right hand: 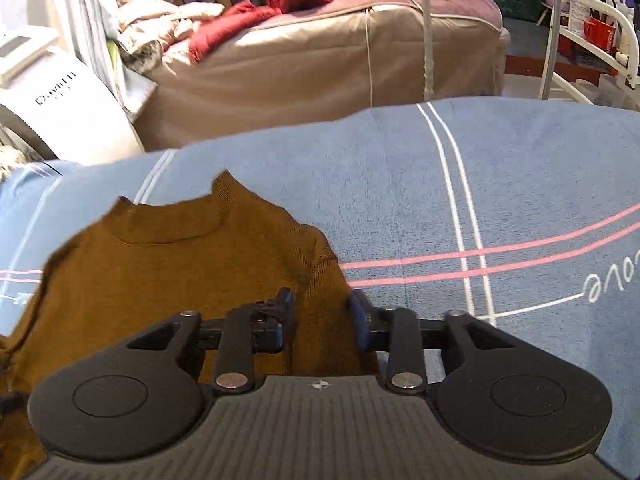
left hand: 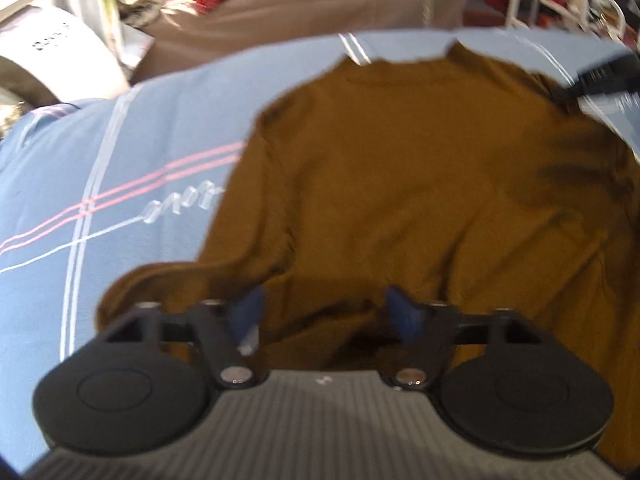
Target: Fold small clothes
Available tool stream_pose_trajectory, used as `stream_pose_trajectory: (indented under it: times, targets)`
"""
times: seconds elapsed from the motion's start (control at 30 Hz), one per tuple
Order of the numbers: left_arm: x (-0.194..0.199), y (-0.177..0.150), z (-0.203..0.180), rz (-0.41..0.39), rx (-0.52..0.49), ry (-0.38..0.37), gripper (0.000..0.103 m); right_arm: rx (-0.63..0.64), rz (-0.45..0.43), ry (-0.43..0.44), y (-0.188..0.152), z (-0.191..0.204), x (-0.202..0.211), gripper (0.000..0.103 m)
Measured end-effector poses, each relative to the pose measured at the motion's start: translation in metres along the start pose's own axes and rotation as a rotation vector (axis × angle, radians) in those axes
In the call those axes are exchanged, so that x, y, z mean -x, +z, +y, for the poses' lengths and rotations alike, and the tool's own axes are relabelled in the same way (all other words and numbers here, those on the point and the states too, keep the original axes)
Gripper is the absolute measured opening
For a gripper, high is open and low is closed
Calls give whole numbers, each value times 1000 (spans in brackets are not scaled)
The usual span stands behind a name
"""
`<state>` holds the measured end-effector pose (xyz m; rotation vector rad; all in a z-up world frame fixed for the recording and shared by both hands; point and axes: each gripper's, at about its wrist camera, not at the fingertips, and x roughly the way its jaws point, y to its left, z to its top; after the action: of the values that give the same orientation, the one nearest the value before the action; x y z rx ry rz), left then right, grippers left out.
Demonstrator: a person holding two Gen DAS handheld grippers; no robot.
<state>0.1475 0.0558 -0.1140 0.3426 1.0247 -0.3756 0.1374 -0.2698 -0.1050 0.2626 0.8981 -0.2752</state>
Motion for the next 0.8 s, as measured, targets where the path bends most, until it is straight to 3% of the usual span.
stream_pose_trajectory:
  times: [0.03, 0.13, 0.23, 0.3, 0.37, 0.43, 0.47, 0.5, 0.53, 0.6, 0.63, 0.67, 0.8]
  targets:
    - [-3, -3, -1, 20, 1, 5, 12, -5, -24, -23, 1, -3, 3, 8]
    - [-5, -1, 7, 13, 54, -5, 5, -104, -83, 0, 13, -28, 10, 7]
    - [-10, 14, 21, 1, 94, 16, 3, -198, -73, 34, 29, -50, 4, 7]
    - [-18, 25, 32, 2, 130, 19, 3, -265, -72, -4, 37, -62, -4, 1]
    - [-28, 32, 43, 9, 173, 28, 2, -317, -78, -15, 43, -73, -11, 1]
    - [-30, 34, 47, 24, 183, 66, 2, -286, -88, -32, 45, -72, -11, 1]
    - [-25, 32, 48, 16, 184, 56, 2, -271, -100, 2, 44, -71, -6, 1]
    - [-19, 30, 47, 5, 180, 41, 3, -252, -99, 58, 42, -69, -1, 15]
    - [-14, 28, 45, -1, 167, 31, 6, -216, -82, 107, 40, -66, 2, 31]
    - [-6, 24, 40, -6, 121, 9, 25, -134, -46, 104, 35, -58, 13, 41]
    - [-3, 22, 36, -10, 103, -3, 53, -107, -22, 81, 32, -55, 17, 43]
    - [-1, 20, 33, -22, 91, -10, 73, -90, 5, 75, 30, -51, 18, 44]
    - [-3, 20, 17, -27, 29, -47, 77, -92, 105, 93, 30, -44, 9, 45]
